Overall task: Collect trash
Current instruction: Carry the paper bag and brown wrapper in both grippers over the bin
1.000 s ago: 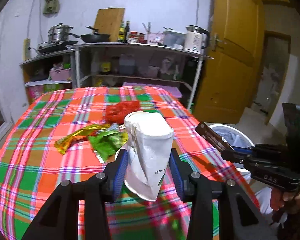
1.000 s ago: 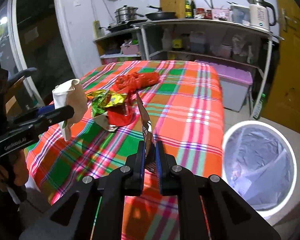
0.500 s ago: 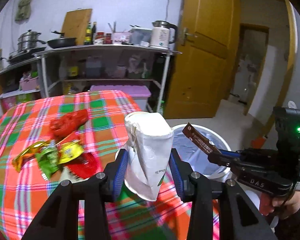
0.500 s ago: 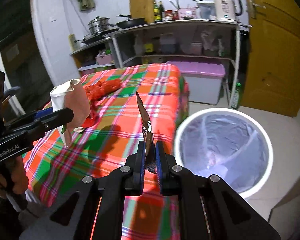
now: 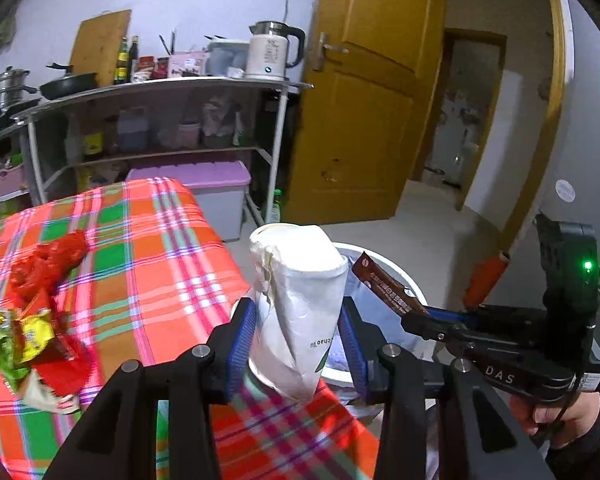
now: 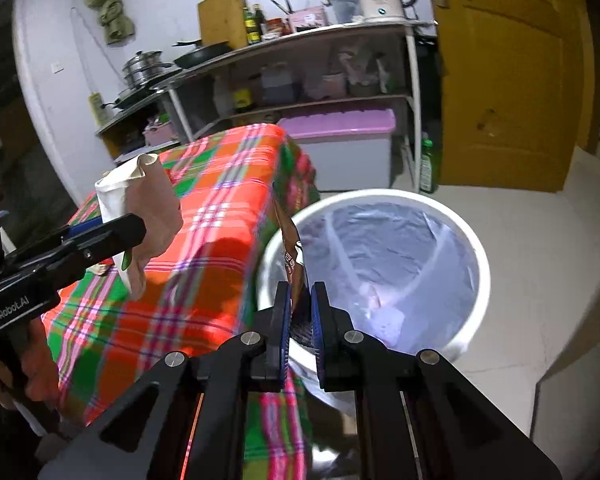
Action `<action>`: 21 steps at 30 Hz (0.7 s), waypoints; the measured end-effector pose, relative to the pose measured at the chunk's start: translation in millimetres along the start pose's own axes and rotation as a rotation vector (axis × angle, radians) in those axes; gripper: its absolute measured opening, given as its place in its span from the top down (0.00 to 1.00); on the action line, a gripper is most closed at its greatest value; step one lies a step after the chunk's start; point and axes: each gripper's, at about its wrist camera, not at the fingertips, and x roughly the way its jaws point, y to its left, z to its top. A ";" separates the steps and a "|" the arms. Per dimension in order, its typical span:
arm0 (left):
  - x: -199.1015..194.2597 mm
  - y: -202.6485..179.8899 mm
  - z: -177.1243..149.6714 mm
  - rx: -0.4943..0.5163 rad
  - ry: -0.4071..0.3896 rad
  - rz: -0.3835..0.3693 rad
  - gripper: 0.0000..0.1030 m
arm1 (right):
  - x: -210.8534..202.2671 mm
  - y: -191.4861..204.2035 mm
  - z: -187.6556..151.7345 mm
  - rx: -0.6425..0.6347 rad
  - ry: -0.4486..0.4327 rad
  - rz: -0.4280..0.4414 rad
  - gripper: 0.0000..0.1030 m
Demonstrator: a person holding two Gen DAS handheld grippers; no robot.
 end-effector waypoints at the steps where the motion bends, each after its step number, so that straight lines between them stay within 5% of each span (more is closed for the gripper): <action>1: 5.4 -2.5 -0.2 0.001 0.006 -0.009 0.59 | 1.5 -3.9 -0.7 0.008 0.004 -0.004 0.90; 21: 95.2 -22.4 3.9 0.006 0.161 -0.084 0.56 | 39.4 -53.5 -8.5 0.089 0.098 -0.080 0.90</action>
